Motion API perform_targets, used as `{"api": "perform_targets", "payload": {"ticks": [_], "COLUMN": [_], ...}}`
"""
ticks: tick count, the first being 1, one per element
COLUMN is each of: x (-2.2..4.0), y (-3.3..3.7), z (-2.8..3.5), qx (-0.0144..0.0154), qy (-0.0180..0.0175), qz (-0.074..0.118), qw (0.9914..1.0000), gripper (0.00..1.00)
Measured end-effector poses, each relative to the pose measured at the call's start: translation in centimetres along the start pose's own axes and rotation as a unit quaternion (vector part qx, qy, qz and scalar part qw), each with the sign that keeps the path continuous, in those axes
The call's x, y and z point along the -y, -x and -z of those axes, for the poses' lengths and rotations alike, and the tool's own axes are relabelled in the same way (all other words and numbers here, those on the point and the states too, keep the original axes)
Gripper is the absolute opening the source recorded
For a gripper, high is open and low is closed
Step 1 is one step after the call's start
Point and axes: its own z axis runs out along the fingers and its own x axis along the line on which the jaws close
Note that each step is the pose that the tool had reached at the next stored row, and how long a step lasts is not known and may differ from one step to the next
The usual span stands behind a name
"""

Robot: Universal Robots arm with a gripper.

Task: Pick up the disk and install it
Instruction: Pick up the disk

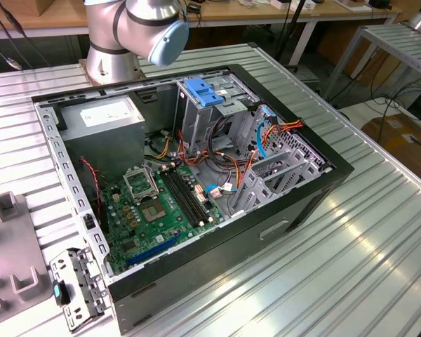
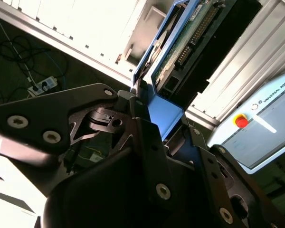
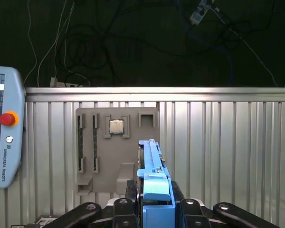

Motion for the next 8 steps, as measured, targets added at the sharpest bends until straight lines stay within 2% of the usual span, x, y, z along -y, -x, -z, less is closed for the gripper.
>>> {"api": "perform_targets", "payload": {"ticks": [8], "x": [2.51], "y": [0.01], "z": [-0.02], "qx": [0.0], "qy": [-0.0001], "qz": [0.0], "qw": [1.0], "gripper": [0.37]}}
